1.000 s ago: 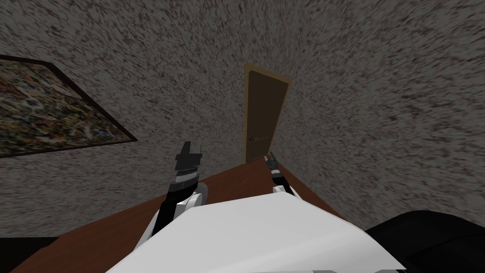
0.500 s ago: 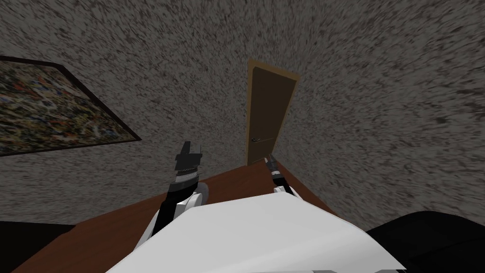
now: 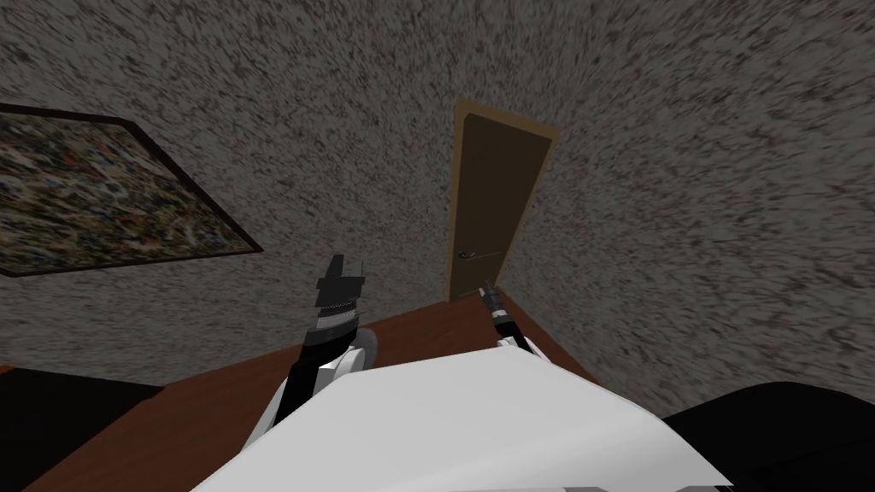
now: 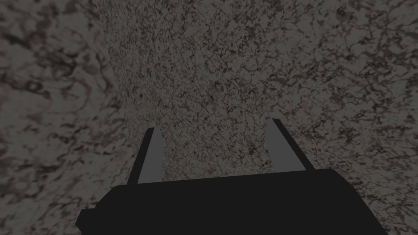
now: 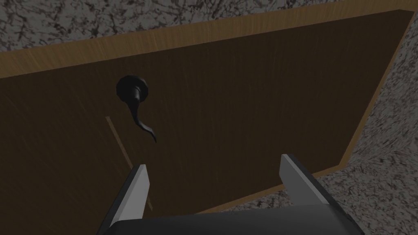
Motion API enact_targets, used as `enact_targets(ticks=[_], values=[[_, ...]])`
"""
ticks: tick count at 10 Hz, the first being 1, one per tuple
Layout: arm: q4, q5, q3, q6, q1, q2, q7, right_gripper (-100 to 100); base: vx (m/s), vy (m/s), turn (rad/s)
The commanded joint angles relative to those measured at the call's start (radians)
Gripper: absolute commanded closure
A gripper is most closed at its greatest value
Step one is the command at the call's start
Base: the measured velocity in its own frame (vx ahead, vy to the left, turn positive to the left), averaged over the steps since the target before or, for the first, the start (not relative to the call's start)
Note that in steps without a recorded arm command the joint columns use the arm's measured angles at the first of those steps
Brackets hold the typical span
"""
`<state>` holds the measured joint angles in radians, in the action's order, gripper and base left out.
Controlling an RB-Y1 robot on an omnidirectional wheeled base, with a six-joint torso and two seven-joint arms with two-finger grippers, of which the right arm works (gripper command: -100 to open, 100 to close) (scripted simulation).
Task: Pull the door open
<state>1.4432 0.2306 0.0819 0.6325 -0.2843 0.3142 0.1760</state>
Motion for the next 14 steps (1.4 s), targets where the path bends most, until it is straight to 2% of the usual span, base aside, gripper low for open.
enact_targets(ticks=[1, 7, 8, 14], values=[[-0.043, 0.005, 0.005, 0.016, 0.011, 0.014, 0.001, -100, 0.083, -0.034, 0.103], [-0.188, 0.024, 0.02, 0.061, 0.056, 0.069, 0.012, -100, 0.09, -0.04, 0.096], [-0.234, 0.03, 0.024, 0.075, 0.07, 0.087, 0.015, -100, 0.142, -0.05, 0.16], [-0.364, 0.047, 0.037, 0.115, 0.109, 0.136, 0.024, -100, 0.094, -0.047, 0.099]])
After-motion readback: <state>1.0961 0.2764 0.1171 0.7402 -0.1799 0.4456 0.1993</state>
